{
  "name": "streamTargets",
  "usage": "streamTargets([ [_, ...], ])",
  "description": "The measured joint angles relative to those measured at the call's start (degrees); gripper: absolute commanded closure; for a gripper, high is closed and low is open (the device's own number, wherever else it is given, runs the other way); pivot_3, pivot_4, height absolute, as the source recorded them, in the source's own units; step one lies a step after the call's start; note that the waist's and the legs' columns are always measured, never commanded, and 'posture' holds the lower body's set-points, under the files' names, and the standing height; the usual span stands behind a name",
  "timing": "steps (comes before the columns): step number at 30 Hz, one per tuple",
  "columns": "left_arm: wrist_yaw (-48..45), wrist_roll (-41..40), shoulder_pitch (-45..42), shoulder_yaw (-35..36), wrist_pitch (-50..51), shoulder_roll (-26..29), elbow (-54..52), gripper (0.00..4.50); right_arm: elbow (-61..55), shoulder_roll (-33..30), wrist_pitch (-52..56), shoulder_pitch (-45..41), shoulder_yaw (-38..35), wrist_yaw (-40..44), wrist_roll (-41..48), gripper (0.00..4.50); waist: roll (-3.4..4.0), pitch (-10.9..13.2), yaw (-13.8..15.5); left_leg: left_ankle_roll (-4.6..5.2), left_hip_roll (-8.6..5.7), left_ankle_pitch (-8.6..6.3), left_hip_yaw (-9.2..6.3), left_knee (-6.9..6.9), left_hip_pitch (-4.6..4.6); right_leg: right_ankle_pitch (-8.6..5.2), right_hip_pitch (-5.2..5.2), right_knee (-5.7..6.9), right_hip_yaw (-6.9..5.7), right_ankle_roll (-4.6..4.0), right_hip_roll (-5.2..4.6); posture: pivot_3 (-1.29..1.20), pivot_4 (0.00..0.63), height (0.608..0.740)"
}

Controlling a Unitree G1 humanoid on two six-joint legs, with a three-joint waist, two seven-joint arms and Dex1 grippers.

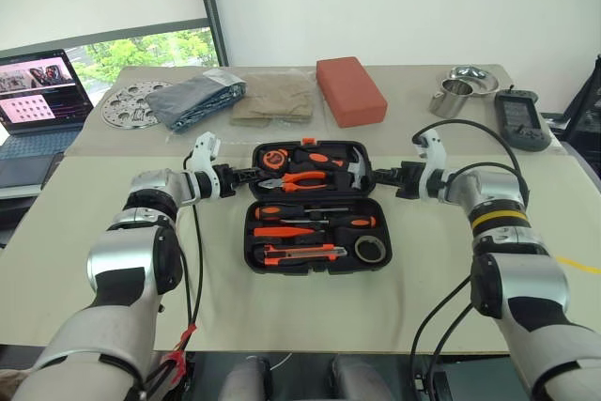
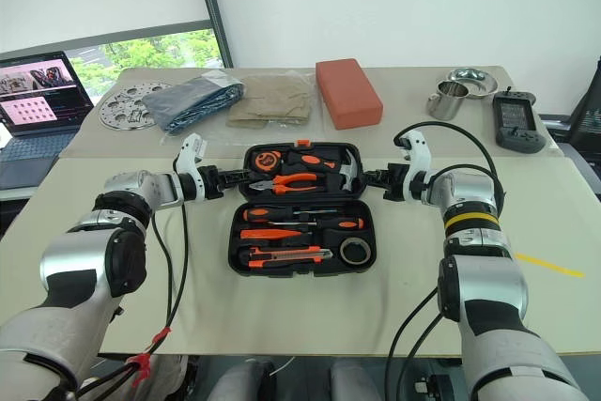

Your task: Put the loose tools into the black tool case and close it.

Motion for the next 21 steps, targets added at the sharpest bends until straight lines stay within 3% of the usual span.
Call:
streamTargets([
  [2, -0.3, 0.0, 0.1, 0.0, 0.1, 0.1, 0.0, 0.73, -1.3, 0.0, 0.3, 0.7, 0.1, 0.1, 0.0, 4.50, 0.00, 0.0, 0.0, 0.00, 0.00, 0.00, -0.01, 0.00, 0.01, 0.00, 0.00, 0.04, -0.01, 0.00, 0.00, 0.00, 0.150, 0.740],
  [13, -4.5, 0.3, 0.7, -0.4, 1.4, 1.1, -0.4, 4.43, -3.8, -0.2, 2.3, 2.0, 0.1, 0.8, 0.1, 4.50, 0.00, 0.0, 0.0, 0.00, -0.02, 0.00, -0.04, 0.01, 0.12, -0.01, 0.00, 0.24, -0.03, 0.01, 0.00, 0.00, 0.150, 0.740],
  [21, -8.1, 0.1, 1.1, -0.1, 2.1, 2.2, -0.5, 4.43, -3.8, -0.2, 2.1, 2.2, -0.3, 1.1, 1.2, 4.50, 0.00, 0.0, -0.1, 0.00, -0.04, 0.00, -0.04, 0.02, 0.12, -0.01, 0.00, 0.26, -0.01, 0.01, 0.00, 0.00, 0.150, 0.740],
])
